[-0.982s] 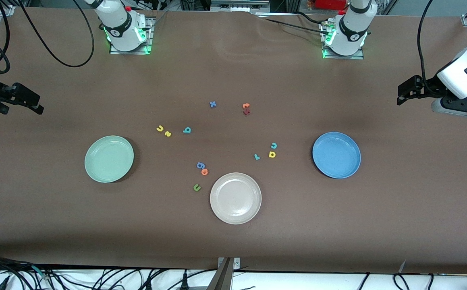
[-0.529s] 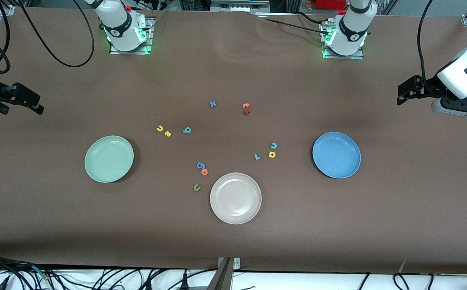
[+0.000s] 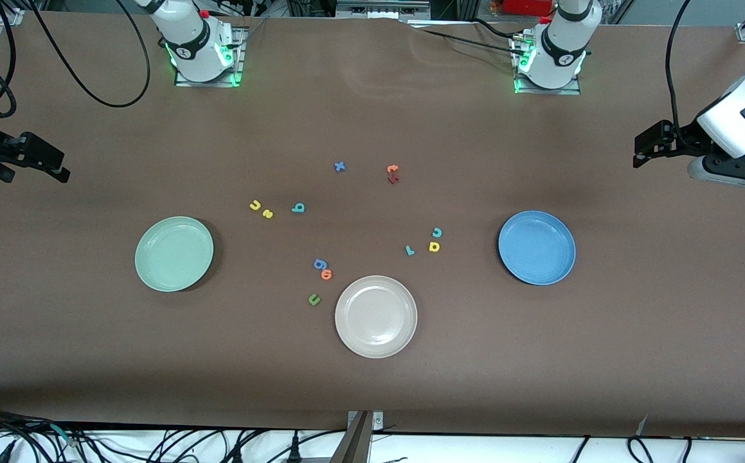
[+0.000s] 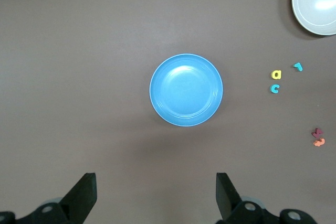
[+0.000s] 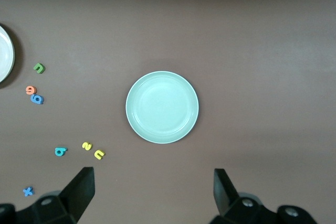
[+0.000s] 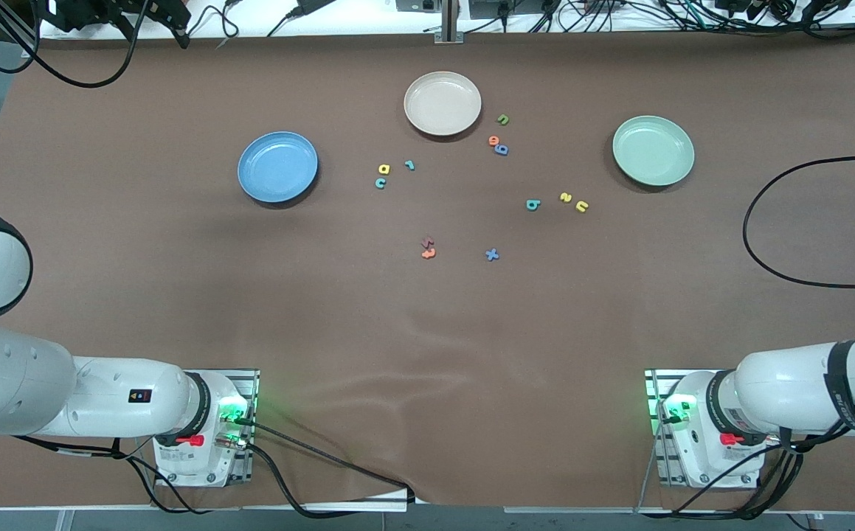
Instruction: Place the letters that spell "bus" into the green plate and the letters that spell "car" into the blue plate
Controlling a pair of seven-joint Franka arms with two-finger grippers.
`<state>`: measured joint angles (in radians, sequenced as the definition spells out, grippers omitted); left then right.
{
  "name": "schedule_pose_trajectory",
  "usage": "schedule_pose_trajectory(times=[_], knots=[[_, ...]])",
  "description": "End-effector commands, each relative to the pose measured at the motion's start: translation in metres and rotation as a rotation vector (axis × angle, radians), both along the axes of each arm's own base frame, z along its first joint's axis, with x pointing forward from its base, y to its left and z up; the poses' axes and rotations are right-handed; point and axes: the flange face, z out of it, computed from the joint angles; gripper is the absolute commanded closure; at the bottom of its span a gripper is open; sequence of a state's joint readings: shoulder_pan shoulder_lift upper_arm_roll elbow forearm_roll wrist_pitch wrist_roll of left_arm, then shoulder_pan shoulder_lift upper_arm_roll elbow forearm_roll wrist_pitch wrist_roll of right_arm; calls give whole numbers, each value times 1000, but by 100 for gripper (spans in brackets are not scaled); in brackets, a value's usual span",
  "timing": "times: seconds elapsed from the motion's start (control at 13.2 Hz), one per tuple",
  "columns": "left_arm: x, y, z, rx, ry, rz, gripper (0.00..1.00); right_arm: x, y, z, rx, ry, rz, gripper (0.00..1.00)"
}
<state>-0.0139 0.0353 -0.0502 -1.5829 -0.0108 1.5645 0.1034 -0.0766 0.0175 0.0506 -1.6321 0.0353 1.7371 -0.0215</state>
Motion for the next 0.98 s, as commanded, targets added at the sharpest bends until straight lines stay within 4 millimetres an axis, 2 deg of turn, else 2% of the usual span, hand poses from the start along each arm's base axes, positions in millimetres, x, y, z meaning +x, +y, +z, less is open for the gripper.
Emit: schedule_pose_trajectory(times=[0.0,0.45,0.91], knots=[[-3,0,8,24,0,-17,0,3,1,6,11,-6,15,0],[-3,3,8,24,2,-14,0,3,1,6,11,-6,15,0],[-4,-4,11,26,17,-28,0,3,1,6,11,-6,15,0]])
